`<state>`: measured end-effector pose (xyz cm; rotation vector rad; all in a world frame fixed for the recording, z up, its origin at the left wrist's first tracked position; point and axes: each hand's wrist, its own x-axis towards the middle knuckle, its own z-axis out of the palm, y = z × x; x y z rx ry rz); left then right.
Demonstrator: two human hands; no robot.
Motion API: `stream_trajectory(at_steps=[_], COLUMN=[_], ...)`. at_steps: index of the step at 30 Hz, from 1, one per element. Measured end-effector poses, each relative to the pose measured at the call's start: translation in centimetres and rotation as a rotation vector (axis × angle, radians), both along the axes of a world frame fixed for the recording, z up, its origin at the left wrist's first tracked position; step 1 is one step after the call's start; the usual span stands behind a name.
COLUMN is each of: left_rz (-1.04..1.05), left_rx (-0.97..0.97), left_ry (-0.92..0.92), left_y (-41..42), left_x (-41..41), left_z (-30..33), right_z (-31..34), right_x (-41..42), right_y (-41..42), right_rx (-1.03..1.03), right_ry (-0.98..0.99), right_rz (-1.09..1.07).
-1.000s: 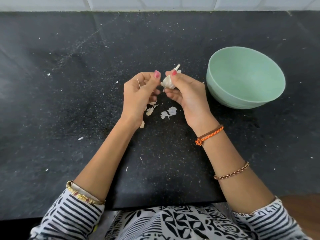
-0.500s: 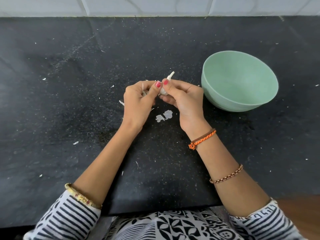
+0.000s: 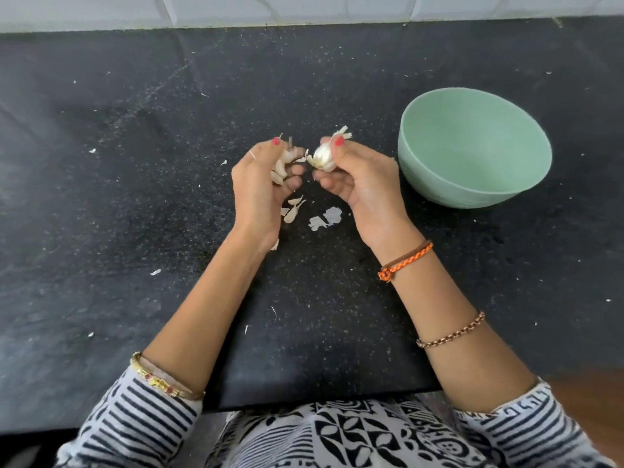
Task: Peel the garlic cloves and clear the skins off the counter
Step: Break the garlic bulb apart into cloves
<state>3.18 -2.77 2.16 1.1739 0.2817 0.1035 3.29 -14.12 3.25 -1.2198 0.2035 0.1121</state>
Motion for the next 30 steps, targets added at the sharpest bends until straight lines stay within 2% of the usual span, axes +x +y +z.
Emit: stream_trajectory(at_steps=[3, 7, 10, 17, 30], left_rz=[-0.053, -0.139, -0.18, -0.129, 0.019], left_rx=[-0.004, 0.23, 0.322, 0.359, 0.273], left_ry=[0.005, -0.082, -0.173, -0.187, -0.164], left_y=[0.1, 0.1, 0.1, 0.2, -1.6], left_x=[-0.2, -0.5, -0.6, -0.5, -0.4], left_z=[0.2, -0.2, -0.6, -0.9, -1.7], right_z=[0.0, -0.2, -0.5, -0.9, -2.1], right_x=[0.1, 0.1, 0.0, 0.1, -0.5], right_y=[0.0, -0.3, -0.3, -0.2, 1.3], right_rx=[-0.009, -0.058, -0.074, -0.018, -0.279], right_ry=[0.004, 0.031, -0.011, -0.059, -0.322], right_rz=[0.008, -0.001, 0.028, 0.027, -0.214])
